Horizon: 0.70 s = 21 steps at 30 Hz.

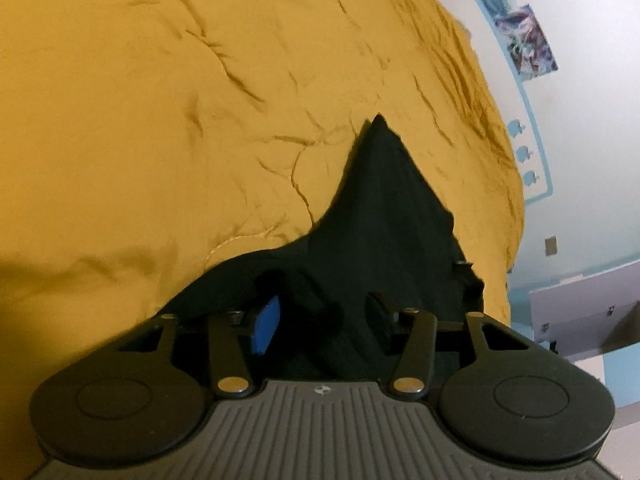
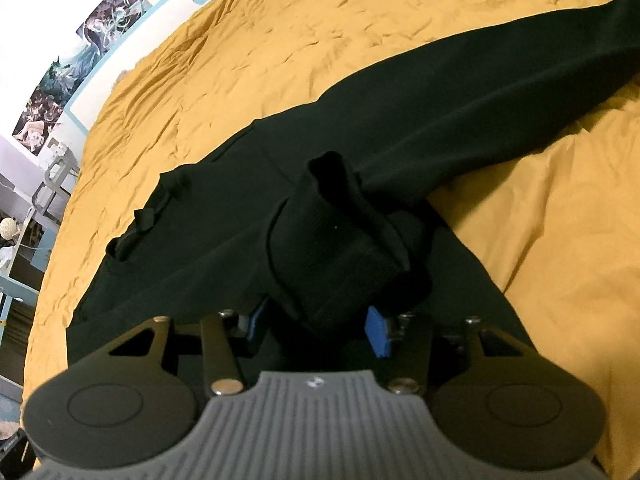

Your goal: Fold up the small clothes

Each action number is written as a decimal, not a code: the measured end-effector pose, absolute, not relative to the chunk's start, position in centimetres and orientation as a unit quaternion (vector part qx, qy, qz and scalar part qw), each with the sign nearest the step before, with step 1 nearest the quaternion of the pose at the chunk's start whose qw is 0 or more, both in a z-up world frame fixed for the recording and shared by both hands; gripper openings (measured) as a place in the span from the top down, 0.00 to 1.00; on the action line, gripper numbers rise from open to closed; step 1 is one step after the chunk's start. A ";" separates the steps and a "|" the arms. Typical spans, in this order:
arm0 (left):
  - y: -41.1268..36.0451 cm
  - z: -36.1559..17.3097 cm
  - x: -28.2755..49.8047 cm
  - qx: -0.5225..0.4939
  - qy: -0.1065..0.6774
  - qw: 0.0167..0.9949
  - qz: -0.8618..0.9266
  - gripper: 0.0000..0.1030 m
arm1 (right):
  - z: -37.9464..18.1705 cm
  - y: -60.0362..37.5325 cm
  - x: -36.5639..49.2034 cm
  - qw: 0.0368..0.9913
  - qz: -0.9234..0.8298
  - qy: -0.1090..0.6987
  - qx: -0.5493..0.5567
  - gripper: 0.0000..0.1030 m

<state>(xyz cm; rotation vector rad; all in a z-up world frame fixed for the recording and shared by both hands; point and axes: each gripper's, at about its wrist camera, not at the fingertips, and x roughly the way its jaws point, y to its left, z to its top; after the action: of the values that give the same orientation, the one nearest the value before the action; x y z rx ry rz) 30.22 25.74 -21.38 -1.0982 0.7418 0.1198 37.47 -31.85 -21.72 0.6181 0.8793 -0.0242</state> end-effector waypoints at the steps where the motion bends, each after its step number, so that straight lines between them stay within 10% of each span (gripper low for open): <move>1: 25.7 -21.5 30.4 -0.505 0.346 0.789 0.060 0.44 | -21.8 -31.9 37.4 0.859 -0.012 0.418 0.294 0.54; 6: 25.5 -21.7 31.8 -0.505 0.325 0.797 0.067 0.49 | -21.8 -31.9 36.6 0.862 -0.017 0.413 0.294 0.54; 9: 25.4 -21.0 31.6 -0.482 0.319 0.812 0.078 0.86 | -21.8 -32.1 36.4 0.860 -0.022 0.410 0.303 0.54; 12: 26.1 -20.5 30.1 -0.501 0.279 0.816 0.077 0.88 | -21.7 -31.9 36.8 0.858 -0.011 0.410 0.310 0.83; 21: 26.6 -22.6 30.0 -0.503 0.294 0.806 0.102 0.83 | -22.7 -31.8 34.7 0.834 -0.032 0.436 0.336 0.88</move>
<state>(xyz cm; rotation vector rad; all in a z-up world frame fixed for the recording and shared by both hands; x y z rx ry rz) 29.99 26.57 -22.61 -1.0765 0.6289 0.2185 34.65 -31.79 -22.67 0.7111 0.9239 -0.0684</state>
